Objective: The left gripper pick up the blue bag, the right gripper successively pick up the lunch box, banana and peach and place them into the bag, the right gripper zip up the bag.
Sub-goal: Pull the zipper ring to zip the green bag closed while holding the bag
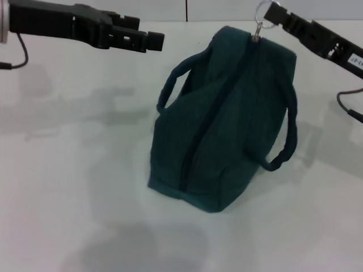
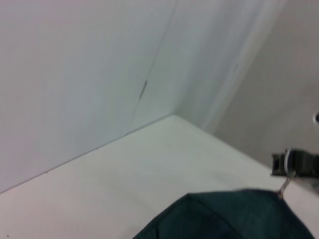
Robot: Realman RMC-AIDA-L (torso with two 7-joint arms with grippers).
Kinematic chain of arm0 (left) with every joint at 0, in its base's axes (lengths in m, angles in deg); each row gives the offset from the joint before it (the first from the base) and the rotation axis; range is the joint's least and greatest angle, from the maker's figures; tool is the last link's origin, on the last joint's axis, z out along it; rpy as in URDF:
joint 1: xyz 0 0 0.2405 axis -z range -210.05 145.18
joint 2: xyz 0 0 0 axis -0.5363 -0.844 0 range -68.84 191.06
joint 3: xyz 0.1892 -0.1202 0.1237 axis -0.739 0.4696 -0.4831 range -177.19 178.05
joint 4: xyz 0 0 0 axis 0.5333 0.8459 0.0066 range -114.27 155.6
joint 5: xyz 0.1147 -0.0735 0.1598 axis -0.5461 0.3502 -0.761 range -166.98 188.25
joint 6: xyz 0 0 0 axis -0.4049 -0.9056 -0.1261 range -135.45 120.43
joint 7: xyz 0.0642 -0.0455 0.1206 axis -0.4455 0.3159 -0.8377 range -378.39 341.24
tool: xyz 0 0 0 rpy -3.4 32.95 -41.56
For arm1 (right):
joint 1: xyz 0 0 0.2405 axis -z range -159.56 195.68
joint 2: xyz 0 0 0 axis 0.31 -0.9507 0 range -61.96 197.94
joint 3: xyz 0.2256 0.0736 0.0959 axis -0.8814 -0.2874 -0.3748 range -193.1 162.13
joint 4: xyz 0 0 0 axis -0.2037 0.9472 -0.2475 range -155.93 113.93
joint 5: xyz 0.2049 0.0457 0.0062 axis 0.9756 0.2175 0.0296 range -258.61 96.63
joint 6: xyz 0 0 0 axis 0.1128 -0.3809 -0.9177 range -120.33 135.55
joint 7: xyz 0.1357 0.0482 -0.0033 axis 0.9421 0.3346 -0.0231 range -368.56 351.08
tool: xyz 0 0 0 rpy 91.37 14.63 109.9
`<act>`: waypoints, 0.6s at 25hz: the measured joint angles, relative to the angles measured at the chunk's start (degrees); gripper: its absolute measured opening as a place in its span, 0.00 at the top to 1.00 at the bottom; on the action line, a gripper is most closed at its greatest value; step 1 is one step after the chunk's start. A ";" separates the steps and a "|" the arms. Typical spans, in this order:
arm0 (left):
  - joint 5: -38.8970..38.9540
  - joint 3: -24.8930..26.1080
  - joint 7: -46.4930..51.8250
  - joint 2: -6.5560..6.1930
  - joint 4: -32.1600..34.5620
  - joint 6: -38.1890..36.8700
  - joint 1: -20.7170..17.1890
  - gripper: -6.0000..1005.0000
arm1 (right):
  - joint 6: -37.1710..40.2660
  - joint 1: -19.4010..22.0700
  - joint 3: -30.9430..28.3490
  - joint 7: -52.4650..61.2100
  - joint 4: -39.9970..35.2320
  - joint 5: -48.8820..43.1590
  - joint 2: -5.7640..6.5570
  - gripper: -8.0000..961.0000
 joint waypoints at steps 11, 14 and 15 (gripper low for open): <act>-1.02 -1.40 5.83 -0.33 5.26 -0.81 0.59 0.11 | -4.28 -1.94 16.21 -4.26 -0.32 16.31 -0.01 0.99; -0.85 -1.19 7.02 -0.10 5.20 -1.14 0.66 0.11 | -4.79 -1.95 16.43 -4.71 -0.29 16.82 -0.01 0.99; -0.71 -1.07 7.04 -0.09 5.12 -1.14 0.61 0.11 | -4.89 -1.96 16.43 -4.72 -0.23 16.88 -0.01 0.99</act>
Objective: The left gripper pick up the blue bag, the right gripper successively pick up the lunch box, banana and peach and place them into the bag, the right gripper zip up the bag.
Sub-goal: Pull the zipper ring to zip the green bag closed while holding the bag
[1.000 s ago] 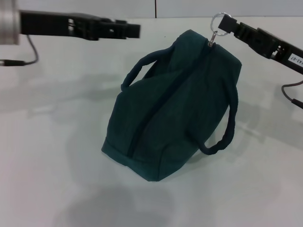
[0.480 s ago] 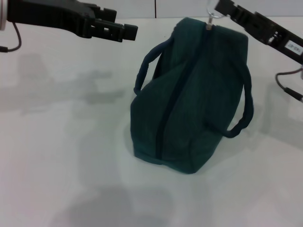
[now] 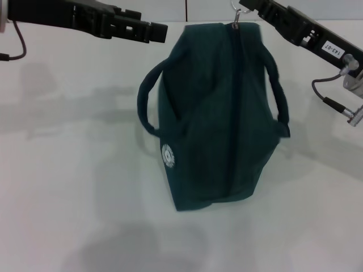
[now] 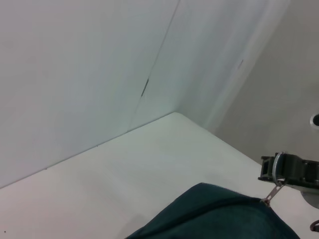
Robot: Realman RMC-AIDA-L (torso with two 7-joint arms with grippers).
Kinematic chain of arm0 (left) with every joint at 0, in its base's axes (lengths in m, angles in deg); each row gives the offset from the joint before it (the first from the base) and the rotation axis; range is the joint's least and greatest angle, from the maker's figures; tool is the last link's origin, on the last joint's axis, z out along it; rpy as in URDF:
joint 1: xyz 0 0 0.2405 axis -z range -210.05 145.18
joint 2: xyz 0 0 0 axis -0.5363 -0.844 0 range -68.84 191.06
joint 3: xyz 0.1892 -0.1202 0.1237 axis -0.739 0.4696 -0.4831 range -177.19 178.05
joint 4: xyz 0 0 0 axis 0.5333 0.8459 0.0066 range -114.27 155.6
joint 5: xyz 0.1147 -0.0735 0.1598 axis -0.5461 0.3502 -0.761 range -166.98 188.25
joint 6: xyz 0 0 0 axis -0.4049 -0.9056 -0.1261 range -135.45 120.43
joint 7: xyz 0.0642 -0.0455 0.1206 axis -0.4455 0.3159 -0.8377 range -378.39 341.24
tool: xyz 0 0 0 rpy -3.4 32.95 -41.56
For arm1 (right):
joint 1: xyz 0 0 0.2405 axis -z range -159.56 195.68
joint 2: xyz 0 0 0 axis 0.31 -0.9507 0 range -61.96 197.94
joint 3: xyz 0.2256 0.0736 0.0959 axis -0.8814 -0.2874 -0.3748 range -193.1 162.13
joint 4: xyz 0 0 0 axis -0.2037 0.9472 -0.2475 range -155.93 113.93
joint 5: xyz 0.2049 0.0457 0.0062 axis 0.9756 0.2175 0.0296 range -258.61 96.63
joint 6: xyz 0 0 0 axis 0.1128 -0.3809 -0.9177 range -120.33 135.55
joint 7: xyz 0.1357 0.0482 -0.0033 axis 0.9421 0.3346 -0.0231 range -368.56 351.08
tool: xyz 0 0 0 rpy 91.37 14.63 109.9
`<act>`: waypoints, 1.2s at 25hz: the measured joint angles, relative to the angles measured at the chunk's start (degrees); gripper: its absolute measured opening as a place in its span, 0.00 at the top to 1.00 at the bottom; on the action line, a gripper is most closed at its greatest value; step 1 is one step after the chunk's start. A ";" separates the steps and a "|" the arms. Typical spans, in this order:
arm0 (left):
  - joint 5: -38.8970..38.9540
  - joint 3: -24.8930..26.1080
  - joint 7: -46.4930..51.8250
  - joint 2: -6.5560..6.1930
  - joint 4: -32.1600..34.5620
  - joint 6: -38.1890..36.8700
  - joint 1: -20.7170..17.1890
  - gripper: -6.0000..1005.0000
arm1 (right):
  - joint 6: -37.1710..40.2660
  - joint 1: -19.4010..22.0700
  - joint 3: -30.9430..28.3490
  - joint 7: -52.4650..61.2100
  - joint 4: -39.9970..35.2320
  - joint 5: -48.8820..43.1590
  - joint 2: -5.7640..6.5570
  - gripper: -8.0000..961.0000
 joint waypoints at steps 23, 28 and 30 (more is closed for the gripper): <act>-3.60 0.88 -9.07 -1.48 -18.26 0.91 -2.61 0.12 | -0.19 0.25 0.15 -0.45 0.32 0.87 0.00 0.99; -4.38 0.91 -11.45 -1.08 -21.73 5.01 -1.97 0.12 | -0.18 0.29 0.22 -0.51 0.32 0.87 0.00 0.99; -4.56 0.90 -11.89 -1.05 -23.30 7.29 -1.18 0.12 | -0.18 0.44 0.25 -0.52 0.31 0.87 0.00 0.99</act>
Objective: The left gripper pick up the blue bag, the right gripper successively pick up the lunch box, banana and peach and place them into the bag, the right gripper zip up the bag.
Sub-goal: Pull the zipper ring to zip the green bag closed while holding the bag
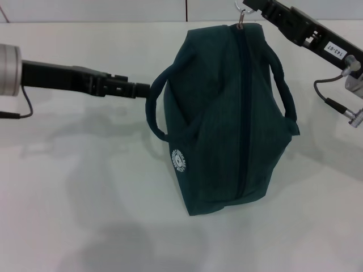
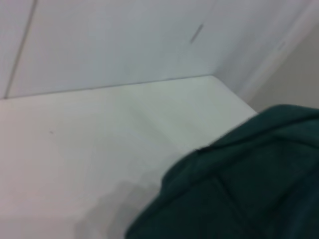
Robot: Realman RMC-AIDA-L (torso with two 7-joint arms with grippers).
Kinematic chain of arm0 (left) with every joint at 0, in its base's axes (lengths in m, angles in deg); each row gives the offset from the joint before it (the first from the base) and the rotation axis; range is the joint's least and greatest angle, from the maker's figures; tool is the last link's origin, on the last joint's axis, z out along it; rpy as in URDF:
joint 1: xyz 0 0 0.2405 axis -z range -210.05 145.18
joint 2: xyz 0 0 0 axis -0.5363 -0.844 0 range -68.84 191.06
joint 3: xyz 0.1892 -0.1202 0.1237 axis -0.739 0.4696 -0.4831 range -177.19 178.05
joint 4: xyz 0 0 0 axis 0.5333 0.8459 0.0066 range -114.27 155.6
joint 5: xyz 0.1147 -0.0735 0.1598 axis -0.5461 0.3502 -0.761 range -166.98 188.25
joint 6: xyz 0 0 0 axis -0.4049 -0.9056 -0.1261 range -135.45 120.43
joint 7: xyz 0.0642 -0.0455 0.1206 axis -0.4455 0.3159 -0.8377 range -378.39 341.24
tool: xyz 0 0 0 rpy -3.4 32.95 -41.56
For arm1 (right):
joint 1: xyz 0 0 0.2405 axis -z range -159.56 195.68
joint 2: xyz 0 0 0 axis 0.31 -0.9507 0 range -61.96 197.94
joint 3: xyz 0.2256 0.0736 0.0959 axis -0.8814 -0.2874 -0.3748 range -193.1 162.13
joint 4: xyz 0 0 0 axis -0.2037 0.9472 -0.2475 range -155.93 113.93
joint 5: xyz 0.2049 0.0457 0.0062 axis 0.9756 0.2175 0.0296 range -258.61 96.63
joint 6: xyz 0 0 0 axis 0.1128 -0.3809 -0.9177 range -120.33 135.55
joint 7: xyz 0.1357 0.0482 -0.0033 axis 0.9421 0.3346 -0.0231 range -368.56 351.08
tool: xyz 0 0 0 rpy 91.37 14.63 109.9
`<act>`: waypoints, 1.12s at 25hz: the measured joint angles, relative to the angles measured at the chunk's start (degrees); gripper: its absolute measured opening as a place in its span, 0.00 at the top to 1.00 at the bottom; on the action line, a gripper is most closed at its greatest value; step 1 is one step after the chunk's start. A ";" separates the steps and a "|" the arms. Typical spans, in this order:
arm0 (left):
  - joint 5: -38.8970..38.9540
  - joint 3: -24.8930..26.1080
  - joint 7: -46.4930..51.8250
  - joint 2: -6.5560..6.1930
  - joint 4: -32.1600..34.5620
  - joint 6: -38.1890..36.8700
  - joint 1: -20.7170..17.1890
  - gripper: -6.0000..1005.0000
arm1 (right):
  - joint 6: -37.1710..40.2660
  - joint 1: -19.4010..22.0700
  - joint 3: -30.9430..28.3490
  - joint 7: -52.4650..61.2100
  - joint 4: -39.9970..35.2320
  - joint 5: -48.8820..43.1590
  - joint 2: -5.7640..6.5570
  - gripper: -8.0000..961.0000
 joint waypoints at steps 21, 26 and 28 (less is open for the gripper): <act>-6.18 4.31 -3.52 0.85 -6.82 7.94 6.72 0.12 | 0.02 0.95 -0.31 0.10 -0.01 0.00 0.00 0.99; -6.37 4.57 -4.11 0.81 -5.80 7.36 4.97 0.12 | 0.00 0.75 -0.26 0.12 -0.02 0.03 -0.01 0.99; -6.74 4.19 -4.54 0.94 -6.20 7.33 4.90 0.12 | 0.00 0.64 -0.22 0.11 -0.06 0.04 0.00 0.99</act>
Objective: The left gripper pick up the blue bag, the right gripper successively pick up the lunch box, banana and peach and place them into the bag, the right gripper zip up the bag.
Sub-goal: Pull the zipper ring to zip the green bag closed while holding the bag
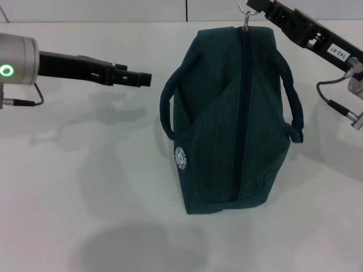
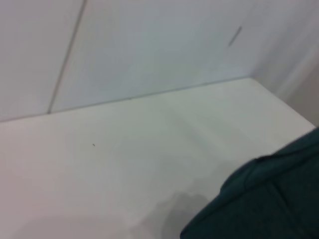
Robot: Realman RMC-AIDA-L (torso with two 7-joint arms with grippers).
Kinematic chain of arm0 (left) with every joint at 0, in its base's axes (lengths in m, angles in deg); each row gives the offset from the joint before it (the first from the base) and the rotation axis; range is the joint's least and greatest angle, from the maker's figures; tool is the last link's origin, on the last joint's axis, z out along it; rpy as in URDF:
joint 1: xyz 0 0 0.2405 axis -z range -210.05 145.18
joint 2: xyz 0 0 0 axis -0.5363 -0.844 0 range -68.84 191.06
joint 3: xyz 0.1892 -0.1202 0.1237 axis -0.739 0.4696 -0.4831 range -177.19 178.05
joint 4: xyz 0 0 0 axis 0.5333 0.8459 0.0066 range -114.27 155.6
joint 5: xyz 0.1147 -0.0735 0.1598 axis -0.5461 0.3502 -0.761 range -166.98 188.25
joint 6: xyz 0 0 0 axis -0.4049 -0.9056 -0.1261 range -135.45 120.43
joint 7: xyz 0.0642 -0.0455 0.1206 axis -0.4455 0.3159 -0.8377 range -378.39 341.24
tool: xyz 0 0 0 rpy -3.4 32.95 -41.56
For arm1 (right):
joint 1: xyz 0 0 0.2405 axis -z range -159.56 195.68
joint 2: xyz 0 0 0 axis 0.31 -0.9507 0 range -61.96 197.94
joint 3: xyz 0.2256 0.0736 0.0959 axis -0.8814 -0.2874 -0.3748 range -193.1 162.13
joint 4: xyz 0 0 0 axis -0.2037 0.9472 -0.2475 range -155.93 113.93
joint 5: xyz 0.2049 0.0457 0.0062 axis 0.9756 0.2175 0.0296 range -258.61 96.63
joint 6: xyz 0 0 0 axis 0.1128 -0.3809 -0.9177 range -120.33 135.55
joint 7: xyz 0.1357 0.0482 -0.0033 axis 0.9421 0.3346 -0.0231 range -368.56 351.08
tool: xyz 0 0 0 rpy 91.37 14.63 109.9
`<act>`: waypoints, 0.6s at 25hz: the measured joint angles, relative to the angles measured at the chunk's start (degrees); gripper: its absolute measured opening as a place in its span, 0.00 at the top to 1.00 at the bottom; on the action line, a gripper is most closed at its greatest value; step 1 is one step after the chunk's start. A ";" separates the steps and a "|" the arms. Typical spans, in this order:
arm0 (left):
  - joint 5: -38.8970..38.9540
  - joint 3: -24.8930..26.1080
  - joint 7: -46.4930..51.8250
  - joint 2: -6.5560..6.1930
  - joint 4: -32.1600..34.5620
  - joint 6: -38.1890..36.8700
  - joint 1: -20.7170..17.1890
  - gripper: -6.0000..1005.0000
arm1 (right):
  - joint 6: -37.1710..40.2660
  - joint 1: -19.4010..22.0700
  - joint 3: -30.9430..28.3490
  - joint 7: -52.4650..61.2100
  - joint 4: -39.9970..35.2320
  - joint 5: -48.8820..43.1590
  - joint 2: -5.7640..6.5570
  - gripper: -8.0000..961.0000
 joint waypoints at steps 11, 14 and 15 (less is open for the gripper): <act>2.10 -2.52 -1.64 1.92 -0.16 -2.38 1.52 0.12 | 0.00 0.25 0.06 0.11 -0.14 0.04 0.00 0.99; 3.16 -2.56 -2.49 2.90 -0.45 -2.64 2.38 0.12 | 0.00 0.28 0.09 0.12 -0.13 0.04 0.00 0.99; 3.52 -2.60 -3.52 3.48 -1.50 -2.19 3.22 0.12 | 0.00 0.28 0.10 0.13 -0.14 0.04 0.00 0.99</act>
